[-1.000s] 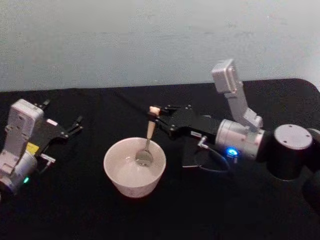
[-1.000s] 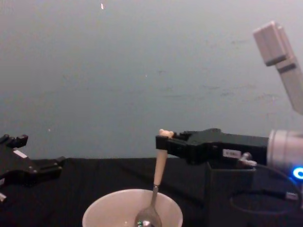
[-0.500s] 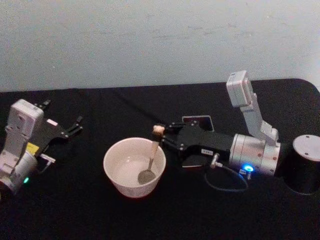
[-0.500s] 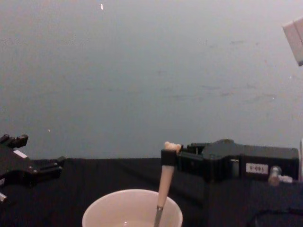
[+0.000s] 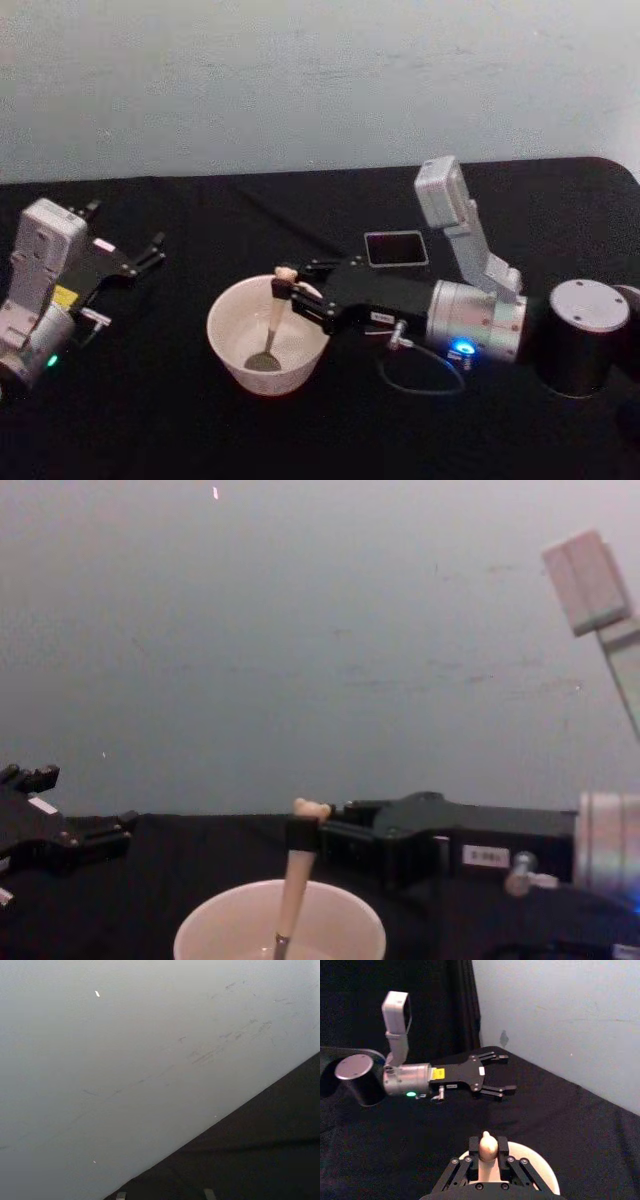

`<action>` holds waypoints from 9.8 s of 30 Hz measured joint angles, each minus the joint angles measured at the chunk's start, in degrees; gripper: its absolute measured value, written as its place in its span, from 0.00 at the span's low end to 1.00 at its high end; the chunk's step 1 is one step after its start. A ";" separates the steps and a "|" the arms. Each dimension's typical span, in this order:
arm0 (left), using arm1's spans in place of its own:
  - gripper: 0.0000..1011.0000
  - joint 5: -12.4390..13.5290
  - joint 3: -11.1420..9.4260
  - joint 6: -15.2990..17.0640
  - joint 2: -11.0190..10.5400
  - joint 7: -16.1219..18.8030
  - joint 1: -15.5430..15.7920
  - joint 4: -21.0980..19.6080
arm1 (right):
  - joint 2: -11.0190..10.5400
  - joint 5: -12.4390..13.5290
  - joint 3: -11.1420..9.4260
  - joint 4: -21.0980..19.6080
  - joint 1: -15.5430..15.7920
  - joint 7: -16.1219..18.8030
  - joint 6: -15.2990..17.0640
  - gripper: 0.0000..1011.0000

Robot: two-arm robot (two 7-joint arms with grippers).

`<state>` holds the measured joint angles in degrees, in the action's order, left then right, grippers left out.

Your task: Pick up the stirring spoon with one hand, stir inside the cup, then place it back in its original position.

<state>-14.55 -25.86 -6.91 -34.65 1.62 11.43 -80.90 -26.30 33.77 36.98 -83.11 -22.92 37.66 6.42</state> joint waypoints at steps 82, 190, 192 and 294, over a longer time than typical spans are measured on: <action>0.99 0.00 0.00 0.00 0.00 0.00 0.00 0.00 | 6.25 -1.89 -1.91 5.48 -3.80 -8.78 0.89 0.21; 0.99 0.00 0.00 0.00 0.00 0.00 0.00 0.00 | -3.71 15.75 -11.42 -8.49 0.75 -12.37 8.95 0.21; 0.99 0.00 0.00 0.00 0.00 0.00 0.00 0.00 | -4.63 17.23 -12.67 -9.10 1.25 -12.87 9.05 0.21; 0.99 0.00 0.00 0.00 0.00 0.00 0.00 0.00 | -8.65 10.46 -10.95 -3.41 5.44 -14.24 7.02 0.21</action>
<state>-14.55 -25.86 -6.91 -34.65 1.62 11.43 -80.90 -34.95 44.23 26.03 -86.52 -17.48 23.42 13.44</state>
